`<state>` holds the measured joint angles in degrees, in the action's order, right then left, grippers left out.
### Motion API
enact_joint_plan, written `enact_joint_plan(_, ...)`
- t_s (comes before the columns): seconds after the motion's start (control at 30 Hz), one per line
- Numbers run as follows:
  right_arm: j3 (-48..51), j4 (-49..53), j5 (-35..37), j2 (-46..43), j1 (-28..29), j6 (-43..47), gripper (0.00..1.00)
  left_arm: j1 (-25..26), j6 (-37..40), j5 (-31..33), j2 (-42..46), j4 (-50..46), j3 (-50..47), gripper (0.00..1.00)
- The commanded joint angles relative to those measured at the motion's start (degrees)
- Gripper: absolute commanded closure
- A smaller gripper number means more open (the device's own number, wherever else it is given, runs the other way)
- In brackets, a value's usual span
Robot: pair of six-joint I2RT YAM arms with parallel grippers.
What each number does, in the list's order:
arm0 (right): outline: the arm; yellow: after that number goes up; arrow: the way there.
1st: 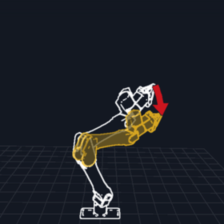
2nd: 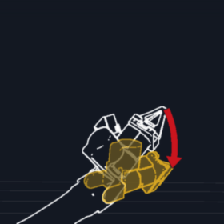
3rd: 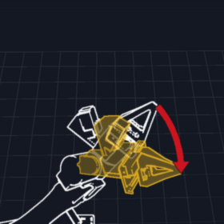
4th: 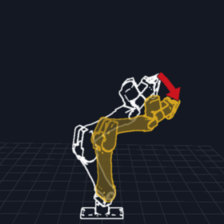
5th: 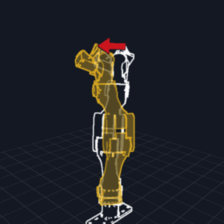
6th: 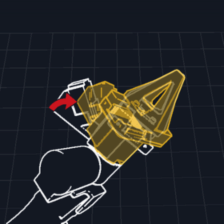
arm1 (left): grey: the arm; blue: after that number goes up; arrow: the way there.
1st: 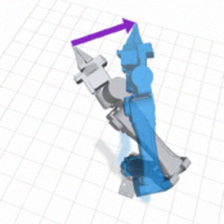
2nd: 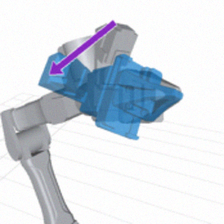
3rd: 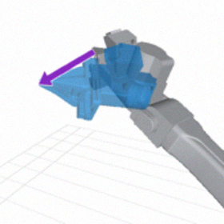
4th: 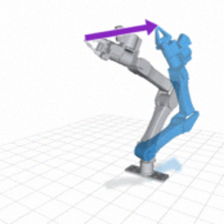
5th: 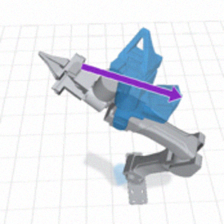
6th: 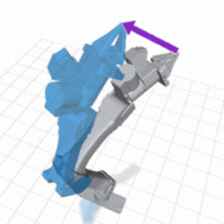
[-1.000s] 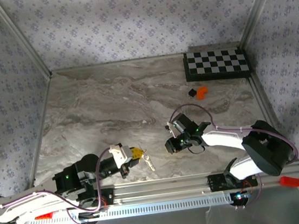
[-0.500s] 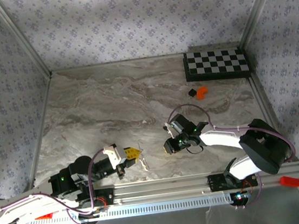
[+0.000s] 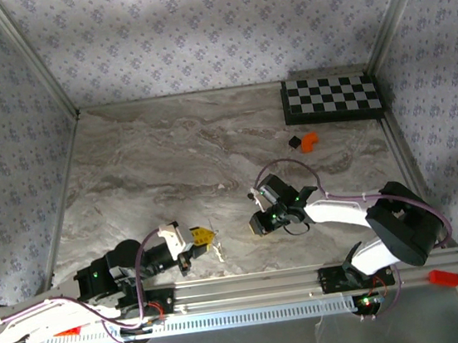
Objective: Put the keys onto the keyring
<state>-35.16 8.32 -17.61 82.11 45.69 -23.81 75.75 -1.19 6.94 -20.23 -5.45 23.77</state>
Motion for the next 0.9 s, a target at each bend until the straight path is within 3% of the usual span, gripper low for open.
enact_joint_plan(0.0,-1.24,0.83,0.45,1.25,0.34,-0.8,0.8,-0.25,-0.94,0.53,1.24,1.1,0.04,1.0)
enact_joint_plan(0.47,-2.21,0.01,-0.02,3.0,0.36,-1.13,0.79,-0.25,-0.87,1.5,2.5,-0.04,0.05,1.0)
enact_joint_plan(0.87,-2.85,-0.27,-0.41,3.47,0.29,-1.41,0.84,-0.3,-0.68,3.16,2.83,-1.83,0.03,1.0)
